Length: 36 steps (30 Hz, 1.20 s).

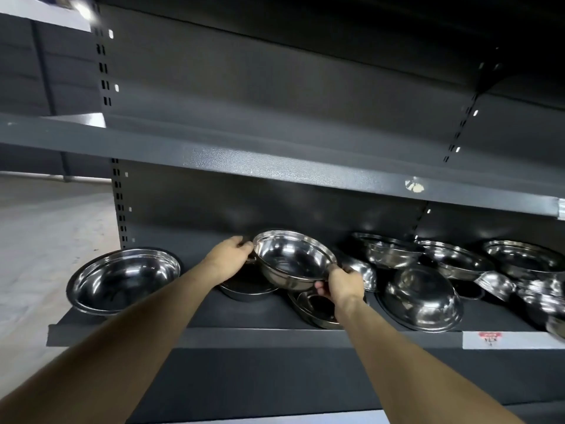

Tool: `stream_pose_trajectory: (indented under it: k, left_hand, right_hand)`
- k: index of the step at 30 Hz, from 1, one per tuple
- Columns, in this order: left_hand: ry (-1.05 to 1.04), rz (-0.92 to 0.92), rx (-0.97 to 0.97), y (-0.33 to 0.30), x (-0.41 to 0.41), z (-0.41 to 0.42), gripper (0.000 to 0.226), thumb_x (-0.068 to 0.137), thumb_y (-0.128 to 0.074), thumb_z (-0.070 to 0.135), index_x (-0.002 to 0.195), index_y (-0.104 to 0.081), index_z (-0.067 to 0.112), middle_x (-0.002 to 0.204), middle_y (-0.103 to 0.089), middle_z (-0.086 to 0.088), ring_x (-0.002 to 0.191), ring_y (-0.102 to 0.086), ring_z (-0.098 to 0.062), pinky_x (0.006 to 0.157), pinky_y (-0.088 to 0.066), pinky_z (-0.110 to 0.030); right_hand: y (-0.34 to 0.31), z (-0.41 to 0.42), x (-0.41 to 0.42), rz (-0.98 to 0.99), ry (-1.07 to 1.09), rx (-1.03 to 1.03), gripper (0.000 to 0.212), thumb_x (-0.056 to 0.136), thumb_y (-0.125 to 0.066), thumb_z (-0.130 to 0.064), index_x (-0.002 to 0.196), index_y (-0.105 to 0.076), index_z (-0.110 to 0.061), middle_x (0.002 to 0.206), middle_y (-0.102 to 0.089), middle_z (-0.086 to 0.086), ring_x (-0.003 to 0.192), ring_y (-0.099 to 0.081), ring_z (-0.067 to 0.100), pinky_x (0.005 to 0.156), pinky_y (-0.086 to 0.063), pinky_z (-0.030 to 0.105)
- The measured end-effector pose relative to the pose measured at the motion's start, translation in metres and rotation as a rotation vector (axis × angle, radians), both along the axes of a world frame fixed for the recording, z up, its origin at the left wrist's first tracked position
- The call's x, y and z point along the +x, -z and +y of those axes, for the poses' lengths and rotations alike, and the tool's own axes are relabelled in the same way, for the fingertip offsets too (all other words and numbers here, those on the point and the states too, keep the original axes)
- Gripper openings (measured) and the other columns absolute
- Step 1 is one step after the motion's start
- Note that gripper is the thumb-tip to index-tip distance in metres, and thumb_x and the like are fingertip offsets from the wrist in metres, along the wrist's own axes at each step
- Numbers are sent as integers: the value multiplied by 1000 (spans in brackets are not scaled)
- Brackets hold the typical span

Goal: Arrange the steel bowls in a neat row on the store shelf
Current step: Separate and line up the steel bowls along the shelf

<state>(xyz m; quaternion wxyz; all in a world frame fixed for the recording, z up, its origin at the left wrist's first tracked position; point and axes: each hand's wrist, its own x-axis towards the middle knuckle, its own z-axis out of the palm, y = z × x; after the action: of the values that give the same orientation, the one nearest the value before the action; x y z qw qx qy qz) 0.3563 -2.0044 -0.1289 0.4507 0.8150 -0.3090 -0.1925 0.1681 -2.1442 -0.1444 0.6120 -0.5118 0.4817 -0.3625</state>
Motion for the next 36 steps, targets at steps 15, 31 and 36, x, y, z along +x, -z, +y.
stream_pose_trajectory:
  k: [15,31,36]
  left_hand:
    - [-138,-643,663,-10,34,67,46,96,-45,34,138,-49,15,142,-42,-11,129,-43,-31,105,-42,-42]
    - [-99,-562,548,-5,38,77,36,93,-50,32,126,-60,21,132,-49,-8,125,-50,-29,105,-42,-38]
    - [-49,-581,534,-4,29,56,37,92,-52,34,127,-59,22,131,-50,-7,124,-50,-28,104,-43,-40]
  right_hand:
    - [11,5,67,-62,-126,51,38,98,-54,-8,134,-41,-5,117,-62,23,46,-60,19,35,-51,22]
    - [49,27,97,238,-272,-111,37,95,-60,-20,128,-54,-4,121,-62,20,76,-70,31,63,-62,39]
    - [39,17,82,231,-271,-98,30,91,-62,-12,118,-54,-3,112,-67,24,57,-65,24,39,-52,25]
